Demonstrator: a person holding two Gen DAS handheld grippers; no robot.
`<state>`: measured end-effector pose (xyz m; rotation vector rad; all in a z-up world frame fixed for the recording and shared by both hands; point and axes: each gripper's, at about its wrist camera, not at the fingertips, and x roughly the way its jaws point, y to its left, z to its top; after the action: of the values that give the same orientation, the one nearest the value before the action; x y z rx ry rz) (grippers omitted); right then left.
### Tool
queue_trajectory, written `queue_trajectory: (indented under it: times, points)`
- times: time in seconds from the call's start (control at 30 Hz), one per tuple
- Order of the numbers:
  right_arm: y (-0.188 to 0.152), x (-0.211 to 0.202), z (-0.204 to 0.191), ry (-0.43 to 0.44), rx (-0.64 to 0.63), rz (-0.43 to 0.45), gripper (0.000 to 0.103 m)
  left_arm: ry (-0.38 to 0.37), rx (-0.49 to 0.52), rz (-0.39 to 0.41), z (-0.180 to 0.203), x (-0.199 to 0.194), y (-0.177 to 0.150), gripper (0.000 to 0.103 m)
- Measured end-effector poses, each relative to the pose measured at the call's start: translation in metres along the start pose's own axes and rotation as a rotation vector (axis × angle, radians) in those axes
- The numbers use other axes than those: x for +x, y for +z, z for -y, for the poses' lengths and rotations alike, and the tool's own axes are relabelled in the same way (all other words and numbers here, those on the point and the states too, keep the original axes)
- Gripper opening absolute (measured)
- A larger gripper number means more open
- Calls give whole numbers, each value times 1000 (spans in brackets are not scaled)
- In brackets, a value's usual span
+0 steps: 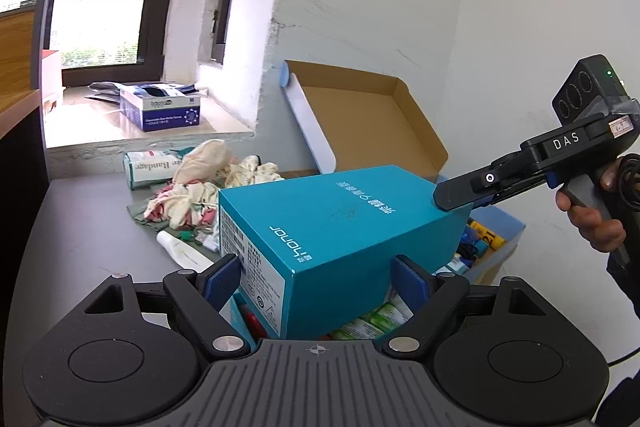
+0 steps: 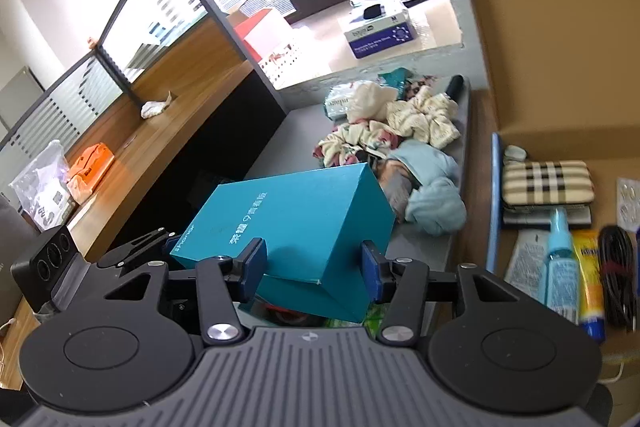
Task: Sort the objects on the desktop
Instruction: 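Lift the Honor box and carry it over the open teal box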
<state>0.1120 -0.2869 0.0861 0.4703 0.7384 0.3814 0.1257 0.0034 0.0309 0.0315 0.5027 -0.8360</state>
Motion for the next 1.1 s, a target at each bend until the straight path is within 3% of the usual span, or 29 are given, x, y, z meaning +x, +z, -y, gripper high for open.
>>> queue_trajectory:
  times: [1.1]
  points:
    - [-95, -24, -8, 5, 41, 0, 60, 3, 51, -44, 50, -43, -56, 84]
